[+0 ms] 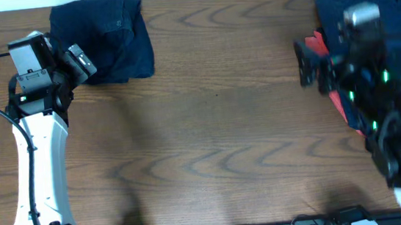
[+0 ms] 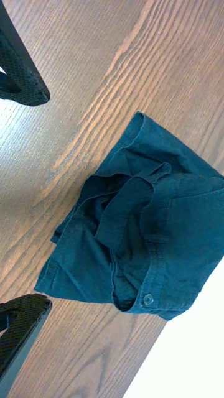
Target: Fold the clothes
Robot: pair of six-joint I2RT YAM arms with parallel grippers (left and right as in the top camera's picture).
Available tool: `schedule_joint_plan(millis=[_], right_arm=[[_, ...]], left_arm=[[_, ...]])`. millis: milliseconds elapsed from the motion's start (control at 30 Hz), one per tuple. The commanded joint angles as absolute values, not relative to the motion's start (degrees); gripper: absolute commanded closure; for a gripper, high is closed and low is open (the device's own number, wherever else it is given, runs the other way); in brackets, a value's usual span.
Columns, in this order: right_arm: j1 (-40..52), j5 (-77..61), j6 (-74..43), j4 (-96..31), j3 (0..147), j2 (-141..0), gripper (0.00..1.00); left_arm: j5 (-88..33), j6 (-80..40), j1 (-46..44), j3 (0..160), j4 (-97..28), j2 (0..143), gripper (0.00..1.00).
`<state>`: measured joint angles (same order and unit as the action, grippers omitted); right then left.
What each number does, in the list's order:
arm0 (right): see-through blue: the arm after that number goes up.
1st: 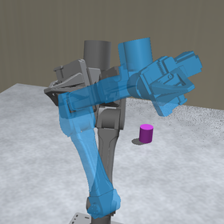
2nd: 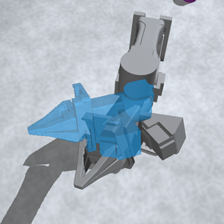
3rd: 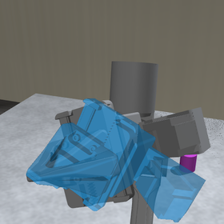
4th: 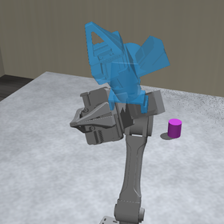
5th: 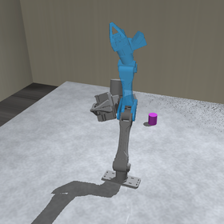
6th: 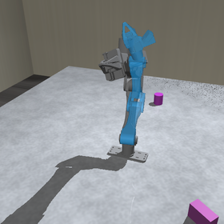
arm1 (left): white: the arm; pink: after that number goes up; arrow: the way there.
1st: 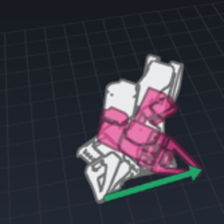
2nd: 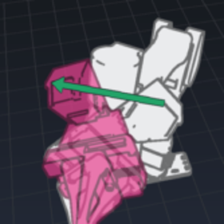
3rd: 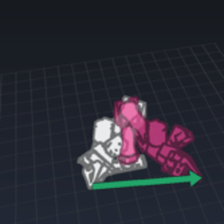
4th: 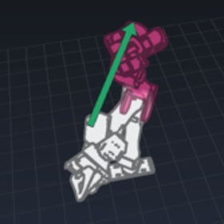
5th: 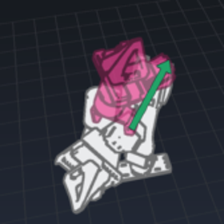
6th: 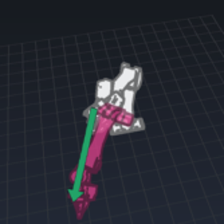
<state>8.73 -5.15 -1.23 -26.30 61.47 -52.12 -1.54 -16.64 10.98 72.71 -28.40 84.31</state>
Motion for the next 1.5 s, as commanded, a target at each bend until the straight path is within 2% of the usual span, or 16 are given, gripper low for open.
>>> schedule_joint_plan(millis=[0, 333, 600, 1167, 1467], right_arm=[[5.96, -8.43, -0.56, -24.86, 50.5, -43.94, 0.01], [2.5, -12.23, -0.58, -15.9, 19.0, -15.46, 0.01], [2.15, -11.27, -0.56, -10.87, 5.89, -1.48, 0.01], [2.2, -0.12, -0.54, -9.87, 2.85, -0.27, 0.01], [2.57, -0.23, -0.56, -9.58, 2.72, -0.3, 0.01]], left_arm=[[-1.74, -16.1, 11.03, 72.97, -28.47, 84.16, 0.02], [-1.72, -16.1, 11.03, 72.97, -28.47, 84.16, 0.02], [-1.74, -16.1, 11.03, 72.97, -28.47, 84.16, 0.02], [-1.74, -16.1, 11.03, 72.97, -28.47, 84.16, 0.02], [-1.72, -16.1, 11.03, 72.97, -28.47, 84.16, 0.02]])
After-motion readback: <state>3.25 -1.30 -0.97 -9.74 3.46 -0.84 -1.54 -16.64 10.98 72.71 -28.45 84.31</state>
